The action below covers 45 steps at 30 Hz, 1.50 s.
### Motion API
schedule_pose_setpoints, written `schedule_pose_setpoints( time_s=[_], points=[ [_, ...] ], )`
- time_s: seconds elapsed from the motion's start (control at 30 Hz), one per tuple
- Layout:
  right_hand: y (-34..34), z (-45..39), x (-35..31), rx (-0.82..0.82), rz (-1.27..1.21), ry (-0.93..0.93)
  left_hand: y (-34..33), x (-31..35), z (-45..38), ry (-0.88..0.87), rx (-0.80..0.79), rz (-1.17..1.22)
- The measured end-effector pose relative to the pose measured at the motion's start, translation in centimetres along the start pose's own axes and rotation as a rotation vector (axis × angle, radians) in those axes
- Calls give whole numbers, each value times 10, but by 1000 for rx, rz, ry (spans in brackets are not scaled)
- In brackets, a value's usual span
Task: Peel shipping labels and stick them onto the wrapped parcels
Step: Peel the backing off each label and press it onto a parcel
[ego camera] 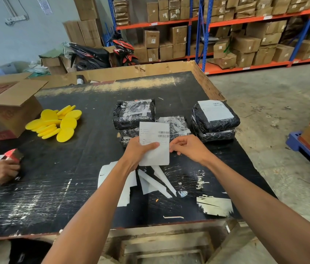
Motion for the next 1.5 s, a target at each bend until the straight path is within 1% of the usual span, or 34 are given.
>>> schedule_pose_setpoints(
  time_s=[0.3, 0.43, 0.57, 0.67, 0.77, 0.83, 0.9, 0.97, 1.13, 1.3, 1.33, 1.37, 1.43, 1.47, 1.5],
  points=[
    [-1, 0, -1, 12, 4, -3, -2, 2, 0, 6, 34, -26],
    [-1, 1, -1, -13, -5, -8, -4, 4, 2, 23, 26, 12],
    [-1, 1, -3, -15, -156, -16, -11, 9, 7, 70, -34, 124],
    [-1, -1, -4, -36, -272, -25, -15, 11, 8, 99, -113, 184],
    [-1, -4, -7, -59, -345, -25, -19, 12, 9, 115, -208, 197],
    [-1, -5, -8, -54, -363, -20, -21, 13, 8, 106, -213, 193],
    [-1, -4, -7, -35, -364, -20, -24, 14, 8, 62, -157, 155],
    [-2, -5, -7, -3, -353, -19, -28, 18, 10, 1, -70, 89],
    [-3, -7, -10, 60, -303, -11, -30, 27, 5, -150, 249, -164],
    [-4, -7, -13, 86, -283, 3, -37, 40, 11, -201, 472, -480],
    [-5, -8, -14, 92, -278, 4, -38, 42, 13, -208, 475, -490],
    [-5, -8, -14, 97, -274, 7, -38, 42, 12, -214, 421, -439],
    [-8, -10, -16, 105, -273, 12, -39, 41, 13, -180, 194, -245],
    [-9, -10, -17, 109, -266, 15, -40, 39, 14, -157, 106, -167],
    [-9, -11, -17, 113, -252, 17, -41, 39, 16, -144, 63, -119]
  ],
)
Point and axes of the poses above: each hand's wrist, its own z-axis away from the middle knuckle, its own y-axis out of the back of the hand, x = y × z, the point moved 2 cm from there along -z, towards the middle knuckle, and after that the axes turned 13 degrees about y, right-handed, at the moved point
